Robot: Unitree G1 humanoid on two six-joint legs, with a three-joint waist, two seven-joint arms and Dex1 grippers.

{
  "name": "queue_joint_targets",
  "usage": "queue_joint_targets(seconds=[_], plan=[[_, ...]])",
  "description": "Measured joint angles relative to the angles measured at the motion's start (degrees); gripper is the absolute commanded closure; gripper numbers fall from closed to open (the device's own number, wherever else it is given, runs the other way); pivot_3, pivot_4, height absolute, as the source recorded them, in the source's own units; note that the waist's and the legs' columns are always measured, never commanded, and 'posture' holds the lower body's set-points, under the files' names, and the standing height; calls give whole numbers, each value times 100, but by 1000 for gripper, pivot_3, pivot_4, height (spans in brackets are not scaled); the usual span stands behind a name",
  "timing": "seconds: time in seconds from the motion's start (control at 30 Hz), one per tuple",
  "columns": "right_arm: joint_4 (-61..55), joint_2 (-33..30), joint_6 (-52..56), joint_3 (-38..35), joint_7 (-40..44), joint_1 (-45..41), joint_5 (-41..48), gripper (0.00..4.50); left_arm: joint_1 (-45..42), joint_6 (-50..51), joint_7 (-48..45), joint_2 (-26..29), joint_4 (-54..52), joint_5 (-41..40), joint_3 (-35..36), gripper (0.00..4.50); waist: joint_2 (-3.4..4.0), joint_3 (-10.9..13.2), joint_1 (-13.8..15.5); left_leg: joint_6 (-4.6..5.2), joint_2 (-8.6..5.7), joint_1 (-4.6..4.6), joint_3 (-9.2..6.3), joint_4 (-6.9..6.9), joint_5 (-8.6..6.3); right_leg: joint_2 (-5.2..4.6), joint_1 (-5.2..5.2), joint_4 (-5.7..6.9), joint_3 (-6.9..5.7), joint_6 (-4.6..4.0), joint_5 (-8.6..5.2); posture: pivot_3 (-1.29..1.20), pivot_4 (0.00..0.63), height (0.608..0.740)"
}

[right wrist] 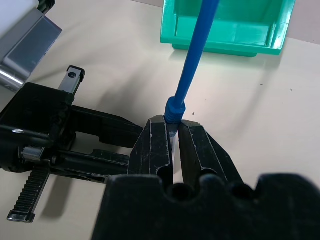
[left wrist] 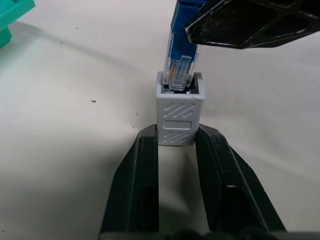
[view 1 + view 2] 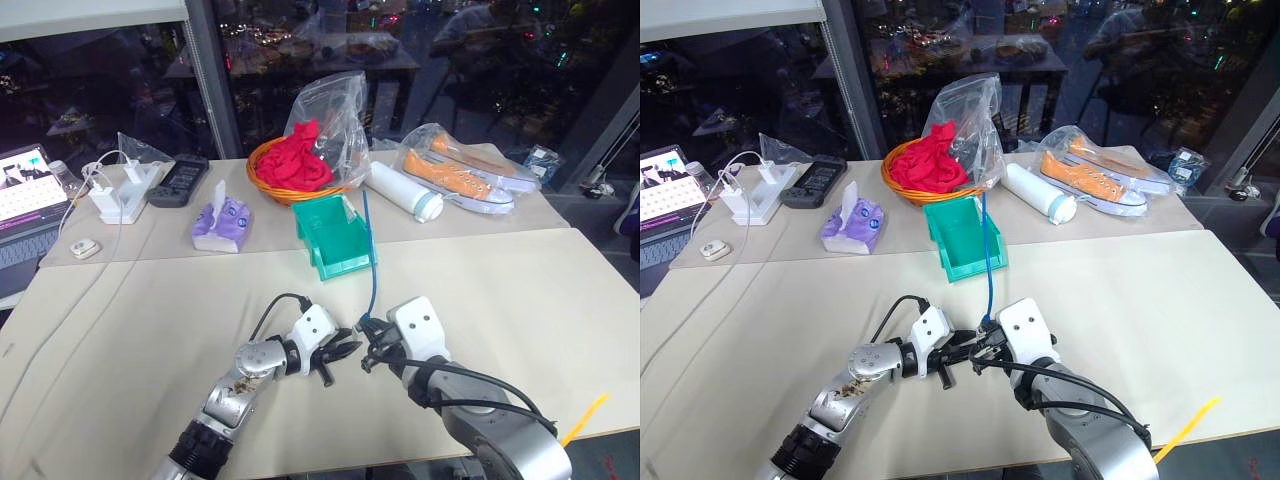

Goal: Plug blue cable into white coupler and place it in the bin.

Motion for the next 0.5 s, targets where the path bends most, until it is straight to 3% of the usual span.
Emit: queue_joint_targets(seconds=[0.5], plan=[[104, -161, 51, 210, 34, -150, -69, 4500, 55, 21, 58, 59, -71, 3, 10, 3894, 1, -1, -47, 0, 1, 6, 0, -1, 0, 0, 3, 3, 0, -1, -1, 0, 150, 732]])
